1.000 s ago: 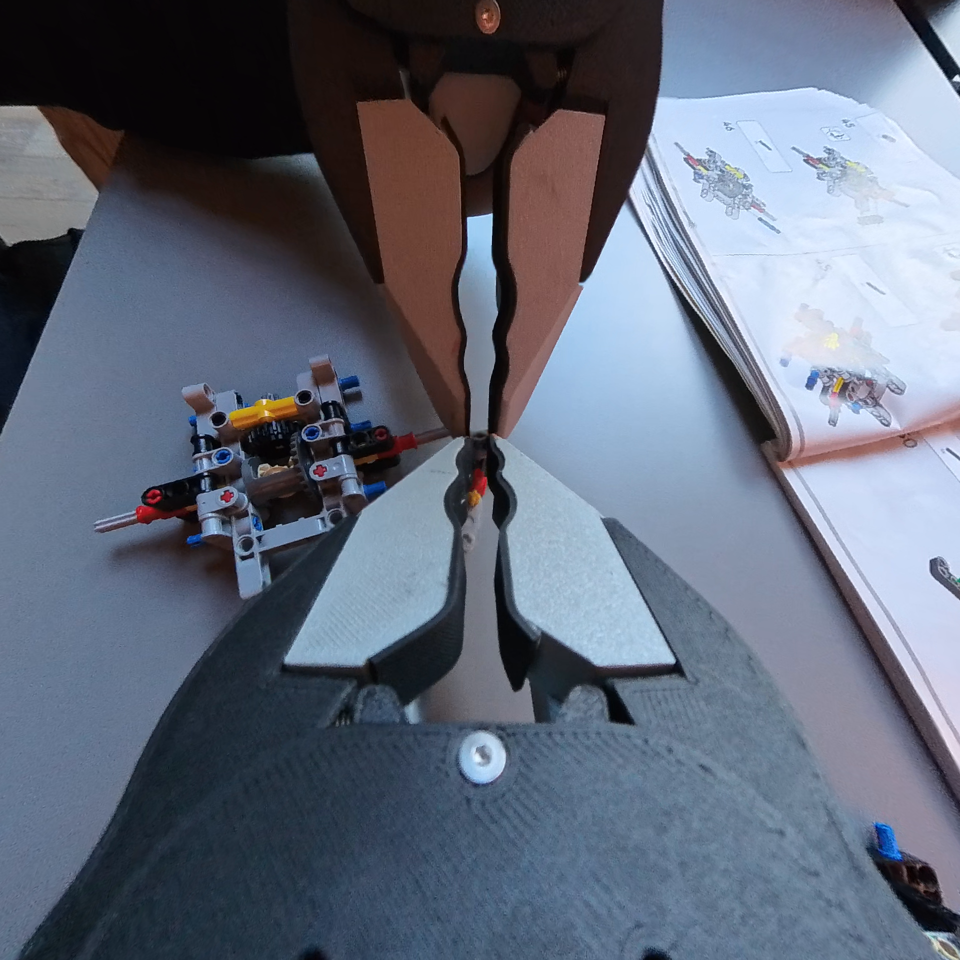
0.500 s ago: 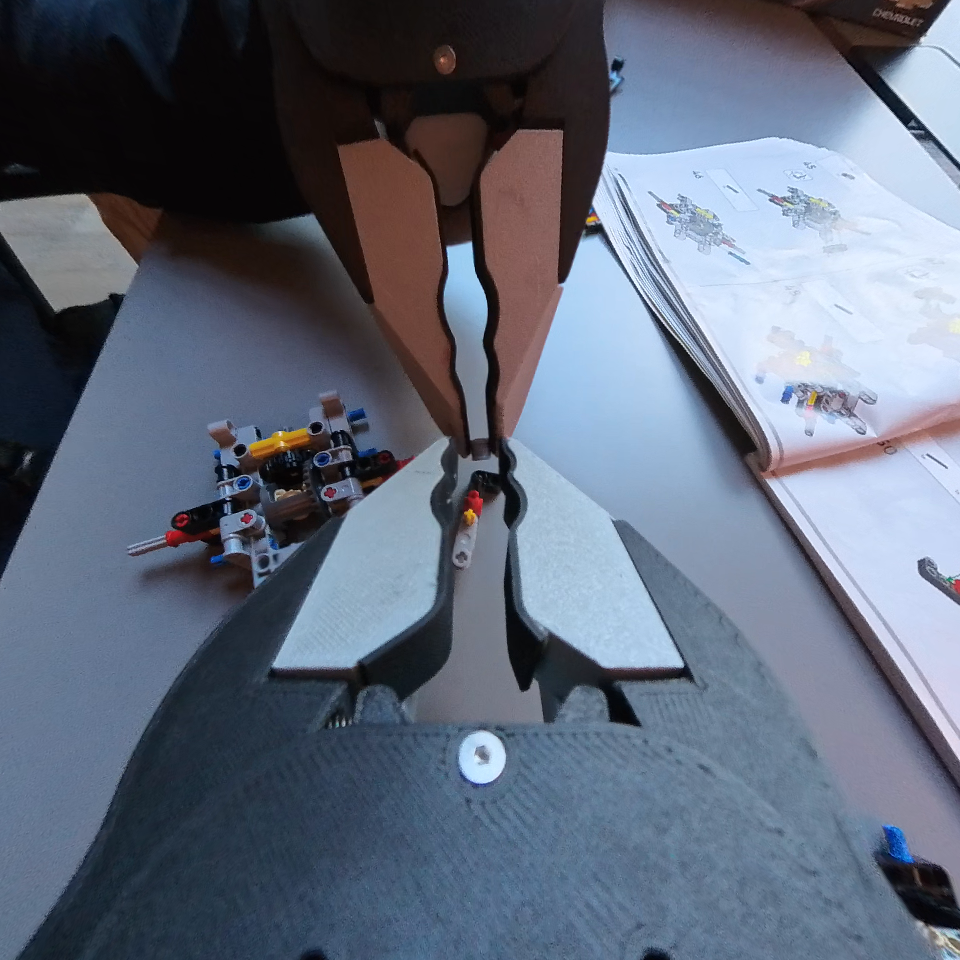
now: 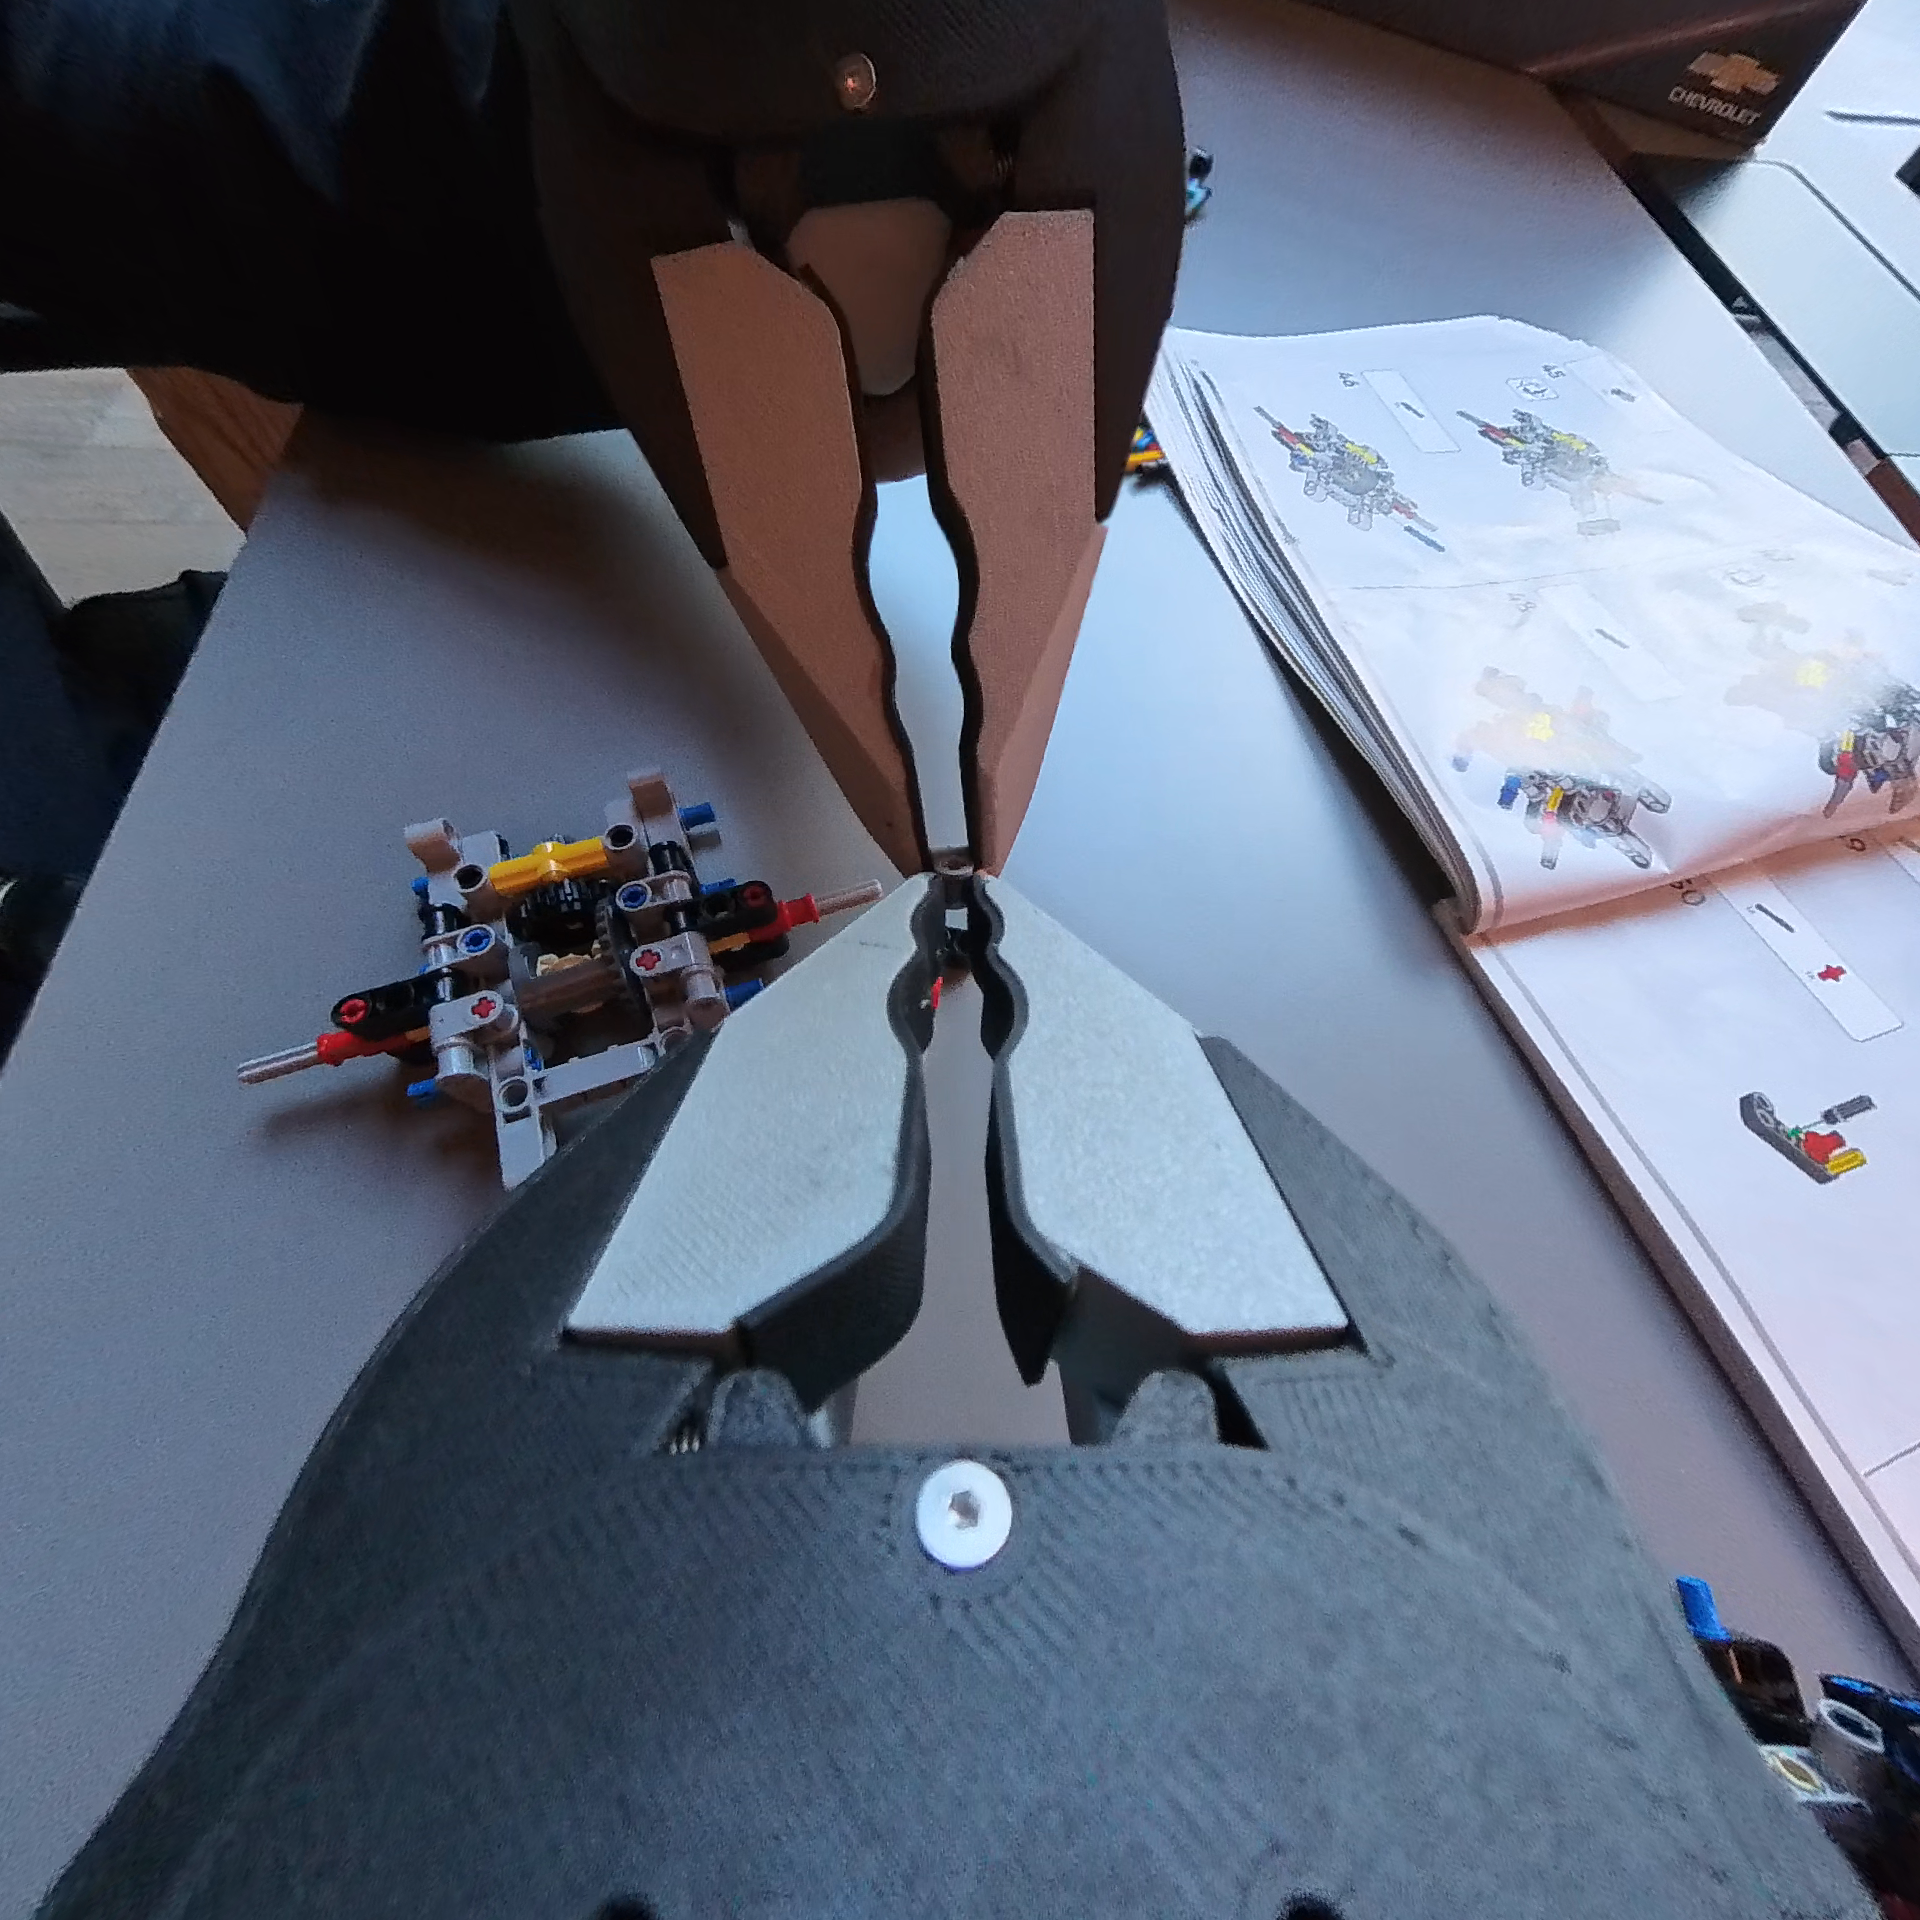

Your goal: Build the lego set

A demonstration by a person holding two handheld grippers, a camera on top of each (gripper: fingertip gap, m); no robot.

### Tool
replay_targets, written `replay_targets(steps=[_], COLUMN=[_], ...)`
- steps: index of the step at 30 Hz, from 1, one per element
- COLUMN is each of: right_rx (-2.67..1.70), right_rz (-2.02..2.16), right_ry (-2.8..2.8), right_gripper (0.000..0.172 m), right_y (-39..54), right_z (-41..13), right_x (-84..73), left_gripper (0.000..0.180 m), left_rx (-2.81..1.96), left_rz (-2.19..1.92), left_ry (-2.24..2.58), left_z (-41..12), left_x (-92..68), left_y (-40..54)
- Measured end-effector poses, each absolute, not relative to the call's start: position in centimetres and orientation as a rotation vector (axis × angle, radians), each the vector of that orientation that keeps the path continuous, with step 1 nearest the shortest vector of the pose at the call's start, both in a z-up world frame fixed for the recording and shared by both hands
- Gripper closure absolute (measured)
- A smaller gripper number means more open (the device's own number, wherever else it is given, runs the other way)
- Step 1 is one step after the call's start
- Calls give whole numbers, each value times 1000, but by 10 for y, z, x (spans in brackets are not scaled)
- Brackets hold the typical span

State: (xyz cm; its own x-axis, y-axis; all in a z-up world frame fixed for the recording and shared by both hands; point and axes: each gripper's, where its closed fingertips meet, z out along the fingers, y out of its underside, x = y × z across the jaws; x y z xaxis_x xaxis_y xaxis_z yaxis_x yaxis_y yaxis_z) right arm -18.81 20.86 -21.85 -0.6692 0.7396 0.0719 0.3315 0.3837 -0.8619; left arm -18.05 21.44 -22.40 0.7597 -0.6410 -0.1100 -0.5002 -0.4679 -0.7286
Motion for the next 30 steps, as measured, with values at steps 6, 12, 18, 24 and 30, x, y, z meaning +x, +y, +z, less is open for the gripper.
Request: replay_targets(steps=[6, 12, 18, 24, 30], right_rx=[-931, -1140, -1380, -1553, -1583], right_rz=[1227, 1373, 1614, 1801, 1827], right_ry=[-2179, -2159, -2039, -1920, -1904], right_gripper=[172, 159, 157, 162, 165], right_y=[214, 216, 221, 224, 226], right_z=[-215, -216, -208, -205, -206], right_x=[-186, -192, -200, -207, -207], left_gripper=[175, 175, 175, 175, 175], left_rx=[-2137, -2146, -2106, -2072, -2056], left_rz=[-244, -137, 85, 185, 215], left_ry=[815, 823, 821, 854, 851], left_z=[-217, -219, -214, -213, -211], left_x=[-183, -188, -201, -198, -198], left_y=[216, 221, 231, 234, 236])
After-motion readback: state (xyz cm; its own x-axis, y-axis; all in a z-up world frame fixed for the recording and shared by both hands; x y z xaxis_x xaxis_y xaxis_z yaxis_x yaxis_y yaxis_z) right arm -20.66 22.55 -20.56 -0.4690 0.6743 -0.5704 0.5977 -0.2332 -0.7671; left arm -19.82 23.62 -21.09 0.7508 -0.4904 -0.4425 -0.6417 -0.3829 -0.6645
